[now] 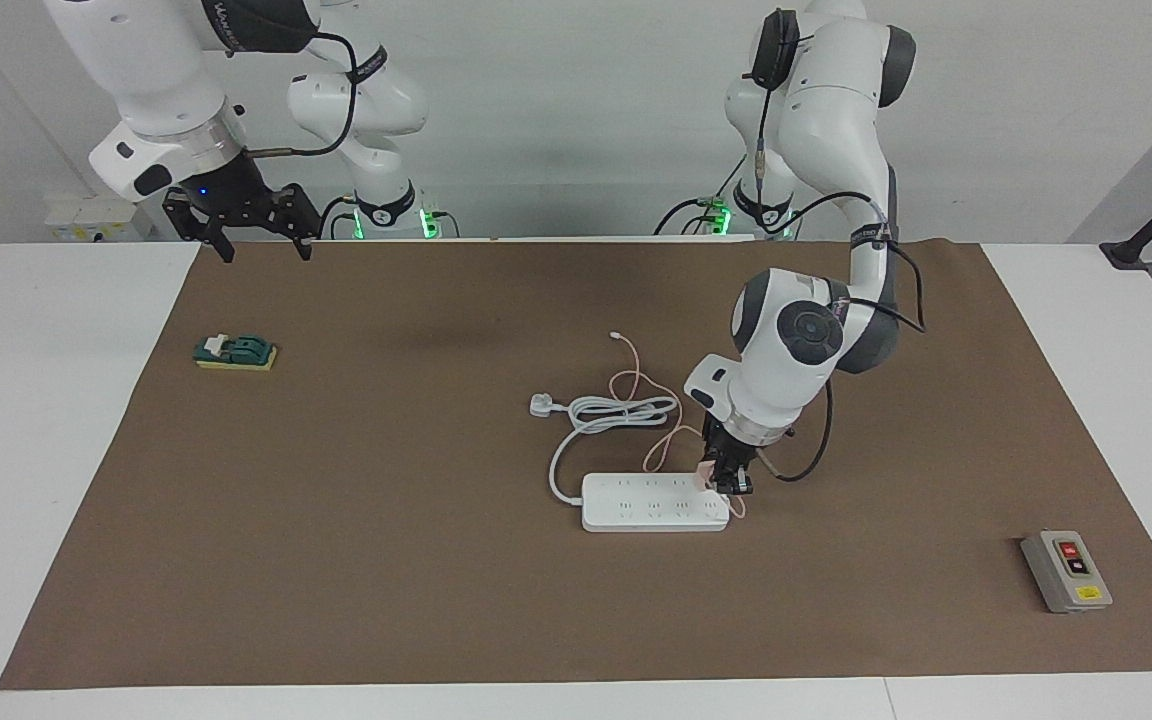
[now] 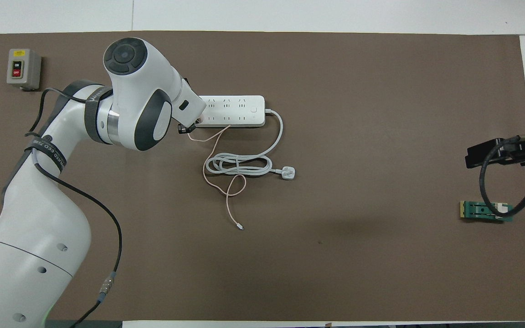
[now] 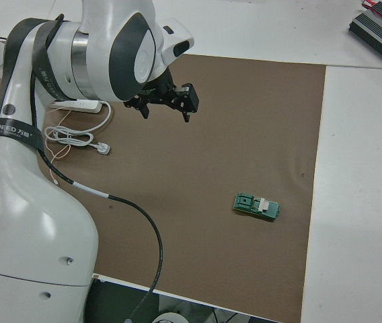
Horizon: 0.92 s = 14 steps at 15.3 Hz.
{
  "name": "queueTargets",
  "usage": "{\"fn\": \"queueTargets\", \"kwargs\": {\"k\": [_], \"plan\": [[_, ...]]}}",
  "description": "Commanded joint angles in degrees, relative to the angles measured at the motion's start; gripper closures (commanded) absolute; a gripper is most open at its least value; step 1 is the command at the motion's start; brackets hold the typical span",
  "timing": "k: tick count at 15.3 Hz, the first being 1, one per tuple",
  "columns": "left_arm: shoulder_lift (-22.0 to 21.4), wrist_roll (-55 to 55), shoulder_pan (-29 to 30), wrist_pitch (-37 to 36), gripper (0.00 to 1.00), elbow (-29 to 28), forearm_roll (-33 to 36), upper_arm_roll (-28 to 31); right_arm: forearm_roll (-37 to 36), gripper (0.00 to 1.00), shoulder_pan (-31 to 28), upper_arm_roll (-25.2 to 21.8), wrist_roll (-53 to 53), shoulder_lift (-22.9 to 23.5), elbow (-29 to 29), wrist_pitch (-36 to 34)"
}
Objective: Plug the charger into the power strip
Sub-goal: 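Press the charger down into the socket with the left gripper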
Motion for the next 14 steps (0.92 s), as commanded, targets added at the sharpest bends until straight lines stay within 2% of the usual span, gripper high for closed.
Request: {"fn": "queueTargets", "kwargs": {"k": [1,9,10,11,12,14], "plan": [[5.6,1.81,0.74,2.74,1.0,-0.14,4.52,1.79,1.03,0.0,-0.91,0.45,-0.55,-0.19,0.36,-0.92],[5.69,1.9,0.83,4.93,1.0,-0.84,4.34,1.61,1.03,0.0,-0.91,0.45,-0.55,-0.19,0.28,-0.92],[5.69,1.81,0.83,4.85,0.83,-0.76,4.17,1.61,1.03,0.0,-0.91,0.45,-0.55,-0.19,0.28,-0.92],[5.6,1.73,0.92,4.32,0.52,-0.58,4.17,1.61,1.03,0.0,-0.91,0.45,-0.55,-0.19,0.28,-0.92],[5.51,1.9,1.09,3.88,0.01,-0.32,4.17,1.61,1.03,0.0,-0.91,0.45,-0.55,-0.19,0.28,-0.92],[4.55,1.9,1.44,2.48,0.0,-0.23,4.08,1.53,1.03,0.0,-0.91,0.45,-0.55,-0.19,0.36,-0.92]]}}
